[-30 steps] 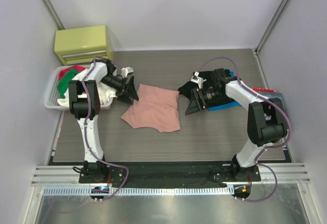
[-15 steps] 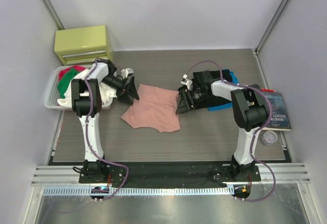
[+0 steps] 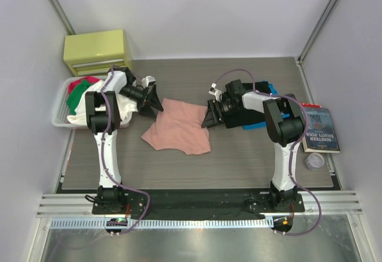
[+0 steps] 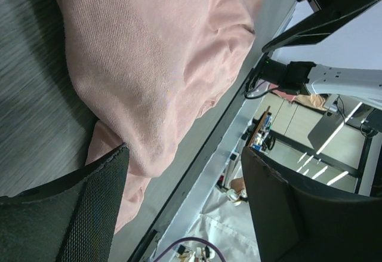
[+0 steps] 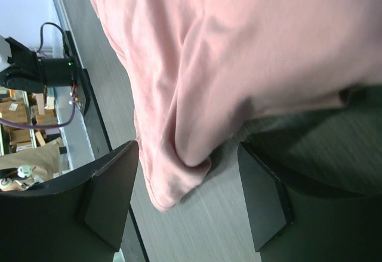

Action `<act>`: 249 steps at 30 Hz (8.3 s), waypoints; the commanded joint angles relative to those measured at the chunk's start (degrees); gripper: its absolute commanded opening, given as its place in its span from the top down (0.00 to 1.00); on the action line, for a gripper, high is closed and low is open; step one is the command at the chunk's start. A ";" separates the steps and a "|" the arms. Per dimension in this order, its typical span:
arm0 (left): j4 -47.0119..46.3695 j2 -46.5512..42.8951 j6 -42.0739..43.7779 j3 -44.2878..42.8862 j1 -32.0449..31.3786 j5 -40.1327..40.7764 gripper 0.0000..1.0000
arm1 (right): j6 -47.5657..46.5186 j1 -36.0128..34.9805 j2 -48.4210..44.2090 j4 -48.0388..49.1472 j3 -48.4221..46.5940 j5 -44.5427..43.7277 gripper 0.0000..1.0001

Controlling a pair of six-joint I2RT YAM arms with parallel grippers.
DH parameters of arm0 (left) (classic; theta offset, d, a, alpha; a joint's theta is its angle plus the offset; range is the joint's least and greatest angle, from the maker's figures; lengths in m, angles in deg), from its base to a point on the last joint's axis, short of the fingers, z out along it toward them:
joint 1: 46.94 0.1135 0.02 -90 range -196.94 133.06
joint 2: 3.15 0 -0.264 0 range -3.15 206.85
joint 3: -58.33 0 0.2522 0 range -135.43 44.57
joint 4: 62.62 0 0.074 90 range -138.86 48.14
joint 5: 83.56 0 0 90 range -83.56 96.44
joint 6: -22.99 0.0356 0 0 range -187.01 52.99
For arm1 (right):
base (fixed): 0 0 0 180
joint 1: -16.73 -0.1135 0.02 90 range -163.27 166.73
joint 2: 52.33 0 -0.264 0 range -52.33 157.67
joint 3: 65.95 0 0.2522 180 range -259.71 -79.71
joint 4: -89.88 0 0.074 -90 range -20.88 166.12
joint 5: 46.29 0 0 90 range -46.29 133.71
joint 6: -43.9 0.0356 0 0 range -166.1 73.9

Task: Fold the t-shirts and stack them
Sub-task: Put the neatly folded tshirt into the corner of the board with both arms

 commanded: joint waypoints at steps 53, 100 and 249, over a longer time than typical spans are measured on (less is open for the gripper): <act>-19.28 -11.50 -10.25 14.05 -3.04 18.80 0.35 | -0.17 -1.93 2.60 3.98 2.05 -2.72 0.36; -6.89 6.96 -5.68 2.36 -5.60 4.38 0.61 | -2.81 1.14 -0.48 2.84 4.96 -3.77 0.36; -12.96 -5.26 -6.91 -19.69 -24.75 13.00 1.00 | -15.72 16.88 -25.36 -14.82 -4.45 -7.99 0.99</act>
